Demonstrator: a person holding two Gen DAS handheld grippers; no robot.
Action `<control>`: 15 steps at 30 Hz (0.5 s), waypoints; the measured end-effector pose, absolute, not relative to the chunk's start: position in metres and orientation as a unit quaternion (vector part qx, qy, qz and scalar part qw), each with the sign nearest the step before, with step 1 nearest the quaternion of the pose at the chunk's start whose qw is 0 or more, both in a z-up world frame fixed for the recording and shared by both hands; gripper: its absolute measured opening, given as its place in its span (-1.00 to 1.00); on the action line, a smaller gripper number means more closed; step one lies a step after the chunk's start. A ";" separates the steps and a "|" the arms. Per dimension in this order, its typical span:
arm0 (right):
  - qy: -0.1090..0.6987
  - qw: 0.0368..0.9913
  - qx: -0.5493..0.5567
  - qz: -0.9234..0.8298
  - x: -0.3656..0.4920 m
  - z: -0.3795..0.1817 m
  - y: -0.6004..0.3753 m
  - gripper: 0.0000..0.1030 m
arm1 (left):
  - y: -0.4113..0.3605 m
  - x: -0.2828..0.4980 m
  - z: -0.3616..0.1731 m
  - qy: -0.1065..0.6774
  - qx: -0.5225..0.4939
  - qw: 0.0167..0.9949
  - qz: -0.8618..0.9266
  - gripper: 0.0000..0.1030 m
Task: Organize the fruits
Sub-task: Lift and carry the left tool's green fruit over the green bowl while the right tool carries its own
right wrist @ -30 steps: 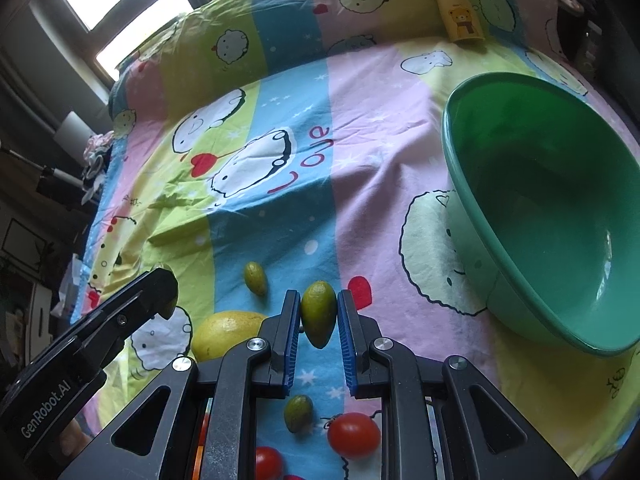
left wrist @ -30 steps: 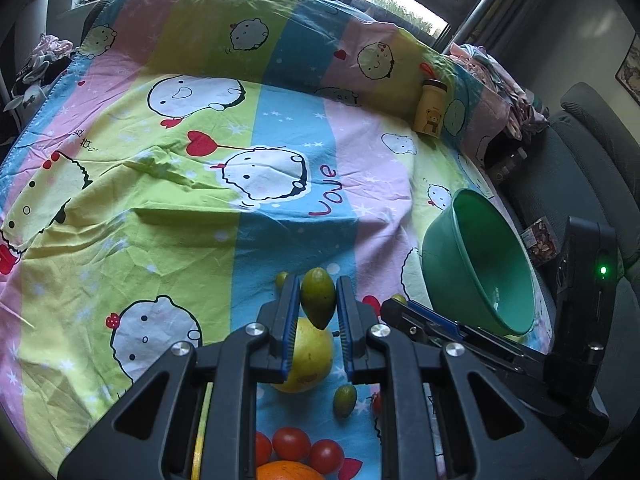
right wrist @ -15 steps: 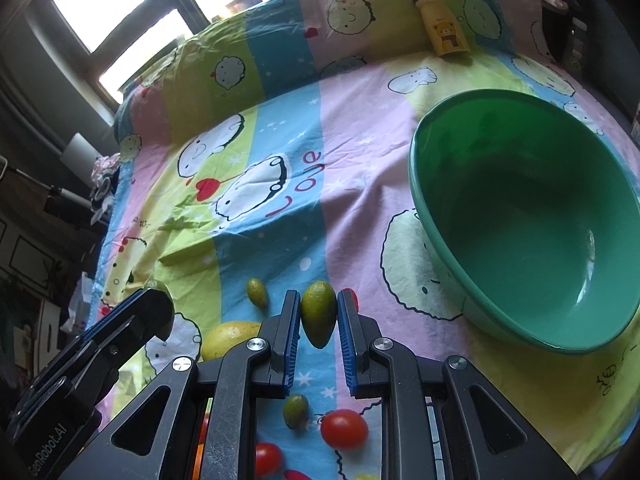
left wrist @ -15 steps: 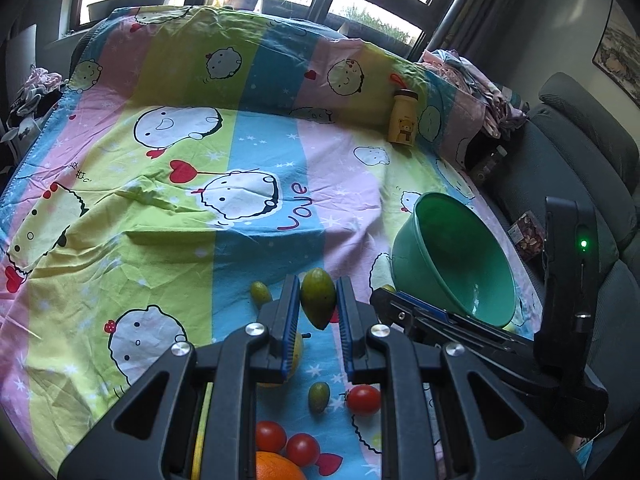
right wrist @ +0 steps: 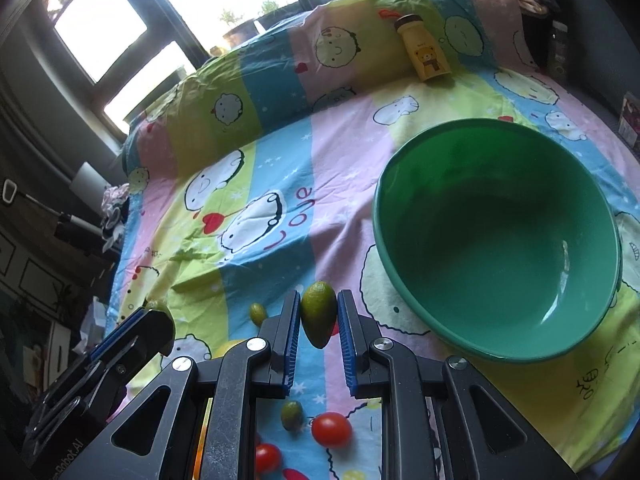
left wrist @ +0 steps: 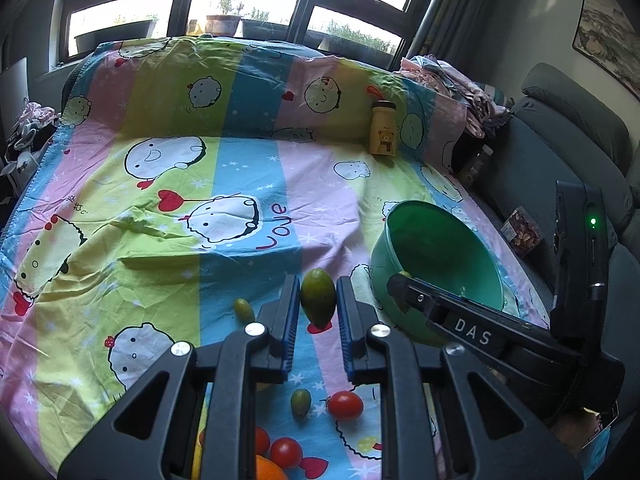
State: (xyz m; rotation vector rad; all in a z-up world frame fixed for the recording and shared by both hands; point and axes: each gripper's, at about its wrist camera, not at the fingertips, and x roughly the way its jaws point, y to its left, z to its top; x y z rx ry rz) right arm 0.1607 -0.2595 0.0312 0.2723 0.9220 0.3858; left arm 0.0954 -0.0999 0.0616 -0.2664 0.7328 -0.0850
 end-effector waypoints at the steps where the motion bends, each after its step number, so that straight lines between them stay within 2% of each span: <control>1: 0.436 0.871 0.134 0.181 0.161 0.033 -0.265 -0.60 | -0.103 0.096 0.061 0.357 -0.127 0.925 -0.042 -0.65; 15: 0.398 0.892 0.184 0.110 0.170 0.043 -0.346 -0.60 | -0.170 0.138 0.066 0.367 -0.098 0.919 -0.105 -0.65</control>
